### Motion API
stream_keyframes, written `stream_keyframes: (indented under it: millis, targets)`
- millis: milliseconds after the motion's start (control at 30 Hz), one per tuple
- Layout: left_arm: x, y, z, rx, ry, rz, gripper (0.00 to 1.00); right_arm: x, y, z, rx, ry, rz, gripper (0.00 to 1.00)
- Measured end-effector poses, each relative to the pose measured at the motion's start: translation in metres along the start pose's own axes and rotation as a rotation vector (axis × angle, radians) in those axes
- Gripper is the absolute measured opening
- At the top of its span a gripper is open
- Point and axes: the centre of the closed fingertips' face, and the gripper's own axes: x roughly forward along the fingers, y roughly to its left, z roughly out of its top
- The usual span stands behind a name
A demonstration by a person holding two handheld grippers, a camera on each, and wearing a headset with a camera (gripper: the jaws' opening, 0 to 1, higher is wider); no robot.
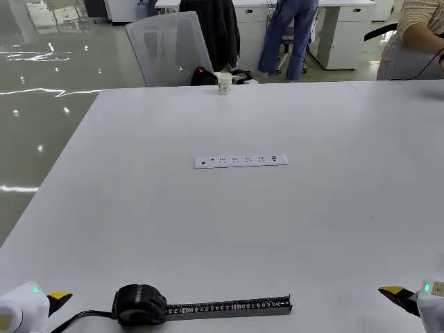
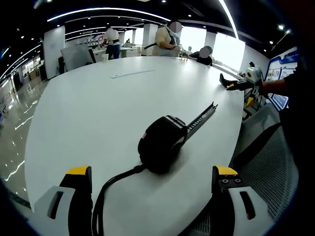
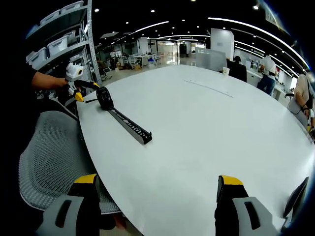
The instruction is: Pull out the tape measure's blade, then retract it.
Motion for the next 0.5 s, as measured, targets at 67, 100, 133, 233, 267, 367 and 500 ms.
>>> stream_keyframes:
  millis: [67,100,133,233,267,367,500]
  targets:
    - [0.001,-0.003,0.003,0.0,-0.014,-0.006,0.99,0.001,0.0,0.001,0.012,0.002,0.007,0.99]
    - [0.002,-0.004,0.005,-0.002,-0.02,-0.007,0.99,0.001,0.0,0.001,0.014,0.003,0.008,0.99]
    - [0.002,-0.005,0.006,-0.003,-0.024,-0.006,0.99,0.002,0.0,0.002,0.014,0.001,0.008,0.99]
    - [0.002,-0.006,0.009,-0.007,-0.027,-0.005,0.99,0.004,0.001,0.005,0.011,-0.008,0.02,0.99]
    - [0.002,-0.008,0.01,-0.007,-0.03,-0.004,0.99,0.004,0.001,0.006,0.006,-0.009,0.025,0.99]
    - [0.002,-0.011,0.013,-0.003,-0.037,-0.005,0.99,0.006,0.0,0.01,-0.023,-0.009,0.027,0.99]
    - [0.004,-0.011,0.018,0.009,-0.038,0.011,0.97,0.008,-0.002,0.012,-0.058,-0.009,0.032,0.99]
